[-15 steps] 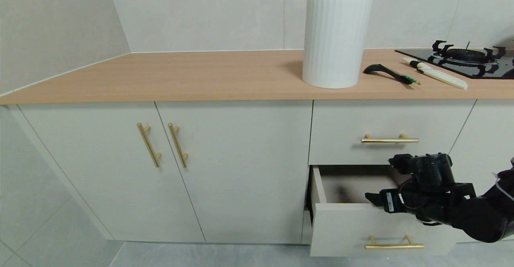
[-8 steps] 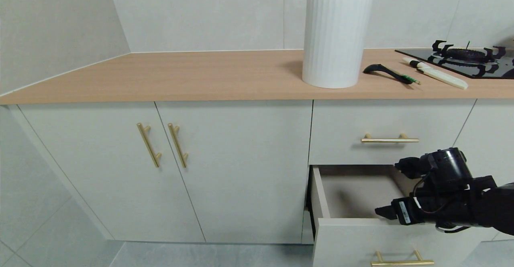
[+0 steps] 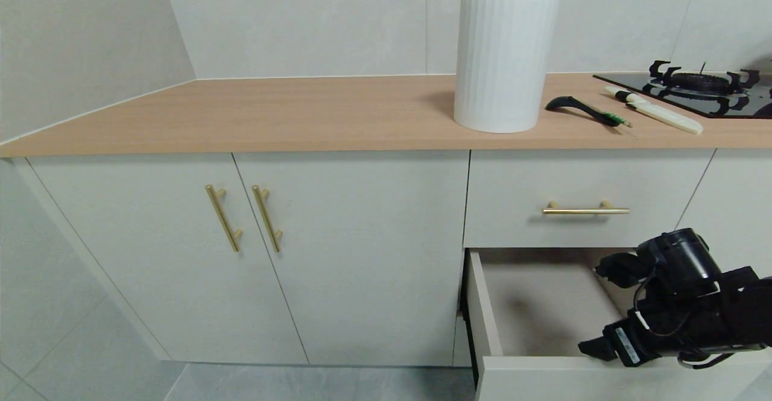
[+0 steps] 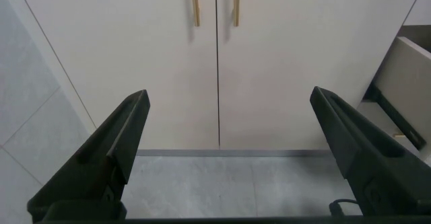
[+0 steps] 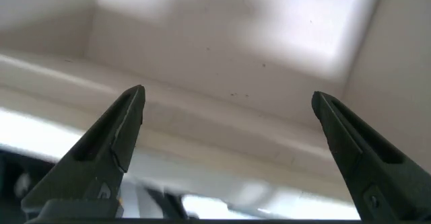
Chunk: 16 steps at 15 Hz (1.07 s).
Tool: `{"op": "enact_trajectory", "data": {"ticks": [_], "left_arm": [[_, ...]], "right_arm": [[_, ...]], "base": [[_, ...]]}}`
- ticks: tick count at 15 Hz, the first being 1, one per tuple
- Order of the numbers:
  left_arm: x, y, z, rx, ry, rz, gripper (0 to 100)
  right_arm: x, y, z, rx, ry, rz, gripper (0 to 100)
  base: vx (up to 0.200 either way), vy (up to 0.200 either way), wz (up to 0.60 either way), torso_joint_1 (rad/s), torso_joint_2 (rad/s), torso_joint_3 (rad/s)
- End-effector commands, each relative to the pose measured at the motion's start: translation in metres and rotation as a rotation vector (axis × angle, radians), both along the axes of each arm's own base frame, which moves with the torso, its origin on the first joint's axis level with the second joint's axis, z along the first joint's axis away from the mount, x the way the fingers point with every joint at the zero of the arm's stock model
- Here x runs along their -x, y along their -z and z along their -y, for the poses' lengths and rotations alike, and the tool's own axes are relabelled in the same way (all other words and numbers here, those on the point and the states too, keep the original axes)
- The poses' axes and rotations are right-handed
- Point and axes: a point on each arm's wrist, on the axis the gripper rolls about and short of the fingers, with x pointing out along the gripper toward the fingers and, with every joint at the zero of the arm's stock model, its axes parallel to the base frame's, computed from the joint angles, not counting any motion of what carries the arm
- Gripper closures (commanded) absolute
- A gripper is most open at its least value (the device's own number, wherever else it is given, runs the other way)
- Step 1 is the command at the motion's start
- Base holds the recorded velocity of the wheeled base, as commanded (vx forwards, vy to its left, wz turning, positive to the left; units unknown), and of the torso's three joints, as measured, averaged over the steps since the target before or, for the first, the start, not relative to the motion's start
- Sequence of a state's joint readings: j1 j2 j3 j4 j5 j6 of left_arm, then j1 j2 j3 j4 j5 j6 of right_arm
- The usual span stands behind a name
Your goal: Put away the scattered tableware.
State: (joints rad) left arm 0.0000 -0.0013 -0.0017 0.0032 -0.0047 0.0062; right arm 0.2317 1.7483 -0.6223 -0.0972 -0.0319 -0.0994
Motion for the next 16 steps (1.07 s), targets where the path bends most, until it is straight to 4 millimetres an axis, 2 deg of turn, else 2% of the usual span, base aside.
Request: {"op": "enact_trajectory", "data": {"ticks": [1, 7, 9, 14, 15, 16], "left_arm": [[0.0, 0.0, 0.0, 0.0, 0.0, -0.001, 0], [0.0, 0.0, 0.0, 0.0, 0.0, -0.001, 0], [0.0, 0.0, 0.0, 0.0, 0.0, -0.001, 0], [0.0, 0.0, 0.0, 0.0, 0.0, -0.001, 0], [0.0, 0.0, 0.0, 0.0, 0.0, -0.001, 0], [0.0, 0.0, 0.0, 0.0, 0.0, -0.001, 0]], "right_arm": [[0.005, -0.006, -0.003, 0.007, -0.026, -0.007, 0], [0.039, -0.025, -0.012, 0.089, -0.146, -0.245, 0], [0.044, -0.026, -0.013, 0.106, -0.161, -0.302, 0], [0.037, -0.035, -0.015, 0.089, -0.139, -0.262, 0], [0.032, -0.055, -0.015, 0.01, -0.044, -0.176, 0], [0.031, -0.063, -0.015, -0.032, -0.019, -0.145, 0]], "base": [[0.0, 0.0, 0.0, 0.0, 0.0, 0.0], [0.0, 0.0, 0.0, 0.0, 0.0, 0.0], [0.0, 0.0, 0.0, 0.0, 0.0, 0.0], [0.0, 0.0, 0.0, 0.0, 0.0, 0.0], [0.0, 0.0, 0.0, 0.0, 0.0, 0.0], [0.0, 0.0, 0.0, 0.0, 0.0, 0.0]]}}
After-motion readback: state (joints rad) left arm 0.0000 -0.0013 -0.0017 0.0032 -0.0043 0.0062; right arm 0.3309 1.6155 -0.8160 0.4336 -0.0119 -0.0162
